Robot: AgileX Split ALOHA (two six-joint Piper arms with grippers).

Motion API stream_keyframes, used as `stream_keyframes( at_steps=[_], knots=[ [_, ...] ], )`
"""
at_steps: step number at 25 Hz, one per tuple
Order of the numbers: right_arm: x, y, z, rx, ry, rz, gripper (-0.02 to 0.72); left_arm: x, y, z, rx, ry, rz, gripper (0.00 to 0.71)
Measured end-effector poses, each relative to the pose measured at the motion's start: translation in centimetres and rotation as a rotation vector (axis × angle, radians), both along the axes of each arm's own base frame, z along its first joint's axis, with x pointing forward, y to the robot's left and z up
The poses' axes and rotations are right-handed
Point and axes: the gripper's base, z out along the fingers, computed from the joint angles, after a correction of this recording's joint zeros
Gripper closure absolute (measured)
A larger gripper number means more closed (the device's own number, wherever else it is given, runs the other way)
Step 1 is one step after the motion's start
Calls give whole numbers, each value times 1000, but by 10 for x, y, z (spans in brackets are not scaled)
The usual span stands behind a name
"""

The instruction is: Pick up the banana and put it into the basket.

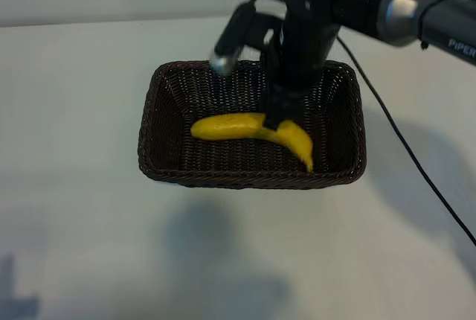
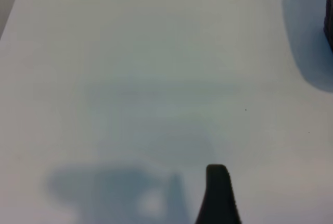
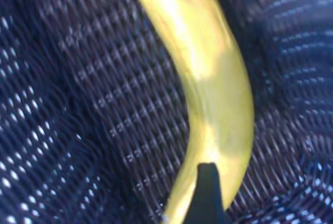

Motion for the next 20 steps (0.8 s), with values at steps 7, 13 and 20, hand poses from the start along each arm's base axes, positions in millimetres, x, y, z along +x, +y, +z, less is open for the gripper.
stream_keyframes(
  at_steps=[7,13,20],
  knots=[
    [34,-37,34,125,21,-283,117,0,0,0,0,0,0,150],
    [63,-100,37,245,101,-528,119,0,0,0,0,0,0,150],
    [85,-192,33,260,123,-892,119,0,0,0,0,0,0,150]
  ],
)
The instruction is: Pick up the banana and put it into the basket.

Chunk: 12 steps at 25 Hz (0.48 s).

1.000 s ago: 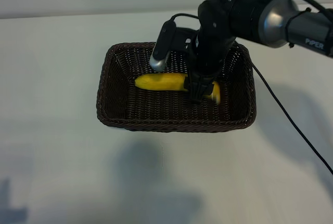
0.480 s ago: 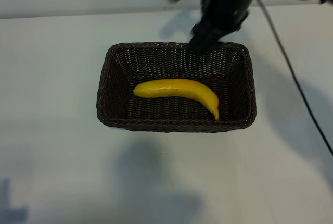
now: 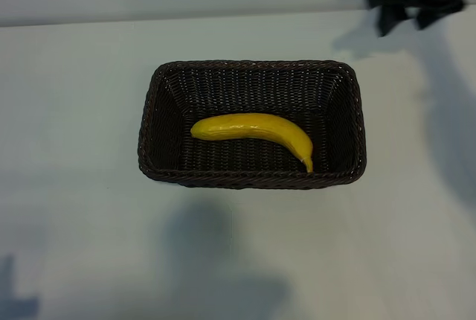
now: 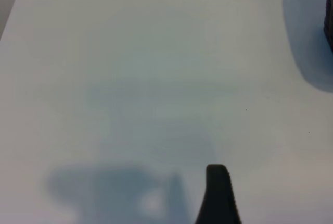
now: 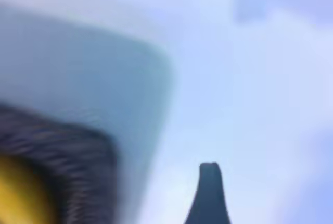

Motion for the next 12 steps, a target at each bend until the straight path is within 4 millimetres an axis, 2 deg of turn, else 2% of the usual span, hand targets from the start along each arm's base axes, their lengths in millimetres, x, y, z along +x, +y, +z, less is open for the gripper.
stream_keyframes(
  at_steps=[3,5,7,12],
  knots=[
    [1,-41,-2,-18,46,-124,119,0,0,0,0,0,0,150],
    [-2,-59,-3,-23,85,-164,119,0,0,0,0,0,0,150],
    [-3,-67,-3,-29,97,-174,119,0,0,0,0,0,0,150],
    [-4,-66,-4,-38,103,-154,119,0,0,0,0,0,0,150]
  ],
)
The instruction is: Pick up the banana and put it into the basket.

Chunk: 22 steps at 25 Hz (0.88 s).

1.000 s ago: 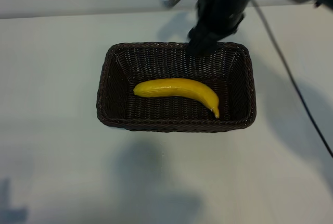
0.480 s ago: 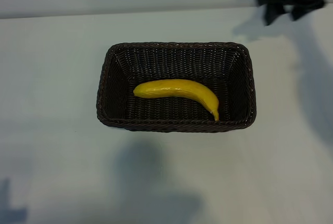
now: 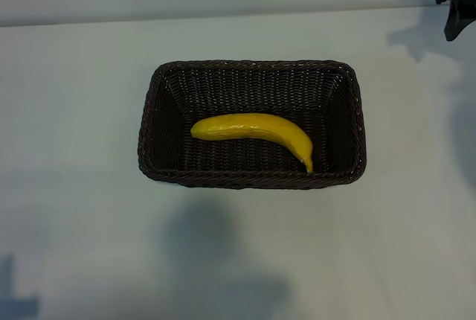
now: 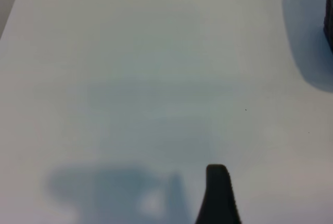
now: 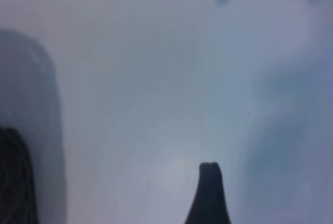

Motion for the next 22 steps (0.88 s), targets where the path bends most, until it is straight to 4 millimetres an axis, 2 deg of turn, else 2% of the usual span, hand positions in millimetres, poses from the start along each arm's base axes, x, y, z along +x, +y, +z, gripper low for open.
stream_keyframes(
  at_steps=[4,8,18,22],
  knots=[
    [-12,-1,-9,-23,46,12,119,0,0,0,0,0,0,150],
    [-43,-4,-10,-64,103,33,119,0,0,0,0,0,0,150],
    [-155,-2,36,-83,56,16,120,0,0,0,0,0,0,150],
    [-200,-1,45,-78,17,-15,120,0,0,0,0,0,0,150]
  ],
)
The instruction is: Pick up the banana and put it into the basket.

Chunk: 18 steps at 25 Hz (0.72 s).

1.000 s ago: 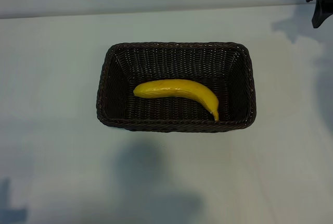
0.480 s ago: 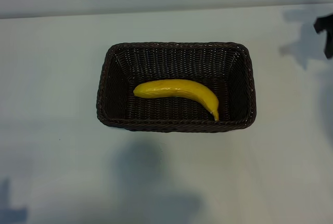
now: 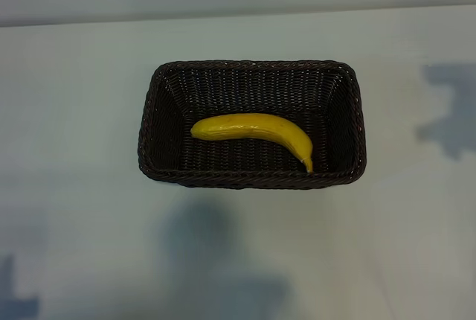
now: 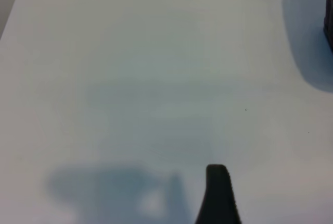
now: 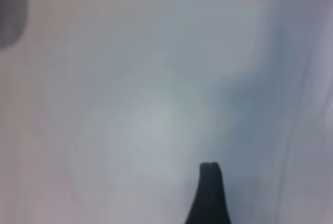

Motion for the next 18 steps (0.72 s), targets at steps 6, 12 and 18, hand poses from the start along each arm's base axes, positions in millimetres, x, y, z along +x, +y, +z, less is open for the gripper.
stream_keyframes(
  at_steps=[6,12,18],
  knots=[
    [-73,2,-13,5,-46,-29,120,0,0,0,0,0,0,150],
    [-127,2,-38,-10,-170,-30,120,0,0,0,0,0,0,150],
    [-151,1,-47,-34,-274,-31,120,0,0,0,0,0,0,150]
  ],
)
